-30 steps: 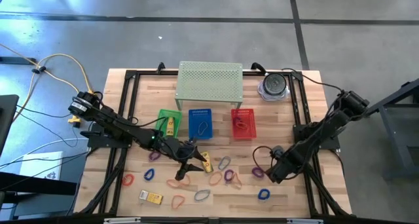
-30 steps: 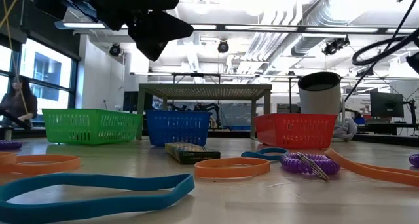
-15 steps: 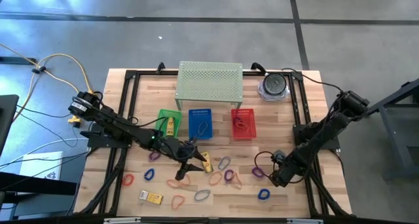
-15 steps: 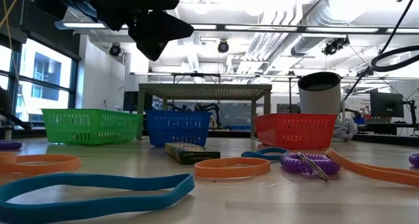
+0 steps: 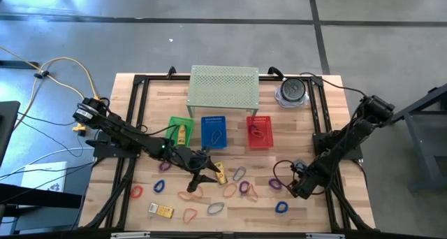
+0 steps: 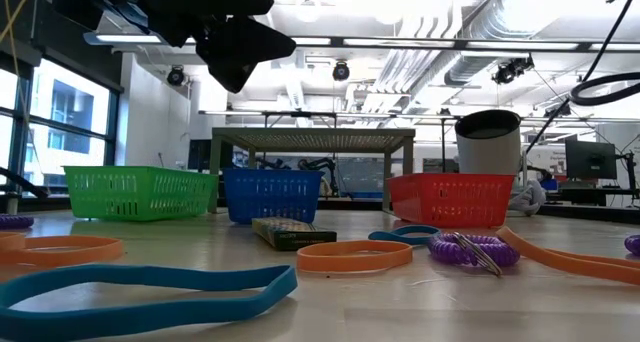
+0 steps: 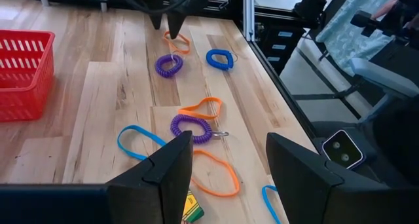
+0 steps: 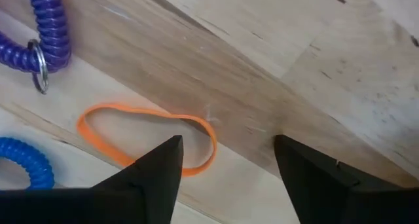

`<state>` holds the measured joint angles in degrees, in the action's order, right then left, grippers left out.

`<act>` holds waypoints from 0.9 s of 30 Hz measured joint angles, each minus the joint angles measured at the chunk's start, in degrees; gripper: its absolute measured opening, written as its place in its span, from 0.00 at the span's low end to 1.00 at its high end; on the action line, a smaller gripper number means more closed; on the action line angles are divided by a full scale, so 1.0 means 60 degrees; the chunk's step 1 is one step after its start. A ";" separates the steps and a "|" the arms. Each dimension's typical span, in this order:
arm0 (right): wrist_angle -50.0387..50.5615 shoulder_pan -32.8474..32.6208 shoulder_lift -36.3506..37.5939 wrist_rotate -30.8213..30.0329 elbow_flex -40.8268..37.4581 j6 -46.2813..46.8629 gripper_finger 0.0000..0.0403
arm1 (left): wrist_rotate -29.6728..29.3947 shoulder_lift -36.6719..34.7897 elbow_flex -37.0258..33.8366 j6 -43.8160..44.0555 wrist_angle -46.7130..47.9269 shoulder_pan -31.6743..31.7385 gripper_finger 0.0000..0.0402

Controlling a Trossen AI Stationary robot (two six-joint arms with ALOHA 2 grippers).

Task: Pick & Place Office Desk Supplies
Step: Put the orange rubber band into the blue bin

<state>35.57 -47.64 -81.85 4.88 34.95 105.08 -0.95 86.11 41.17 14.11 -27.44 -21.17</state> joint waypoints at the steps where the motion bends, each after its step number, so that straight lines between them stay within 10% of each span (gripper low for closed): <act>1: 0.0034 0.0000 -0.0002 -0.0003 -0.0002 -0.0028 0.55 | 0.0000 0.0000 0.0000 0.0000 0.0000 0.0000 0.47; 21: 0.0433 0.0011 -0.0020 0.0035 -0.0024 0.0078 0.03 | 0.0004 0.0000 0.0000 -0.0007 0.0000 0.0000 0.47; 27: 0.0433 0.0011 -0.0024 0.0069 -0.0024 -0.0225 0.01 | 0.0004 0.0000 0.0000 -0.0039 0.0000 0.0000 0.47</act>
<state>38.17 -47.57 -82.00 5.29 34.81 103.73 -0.93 86.11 41.17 13.87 -27.44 -21.17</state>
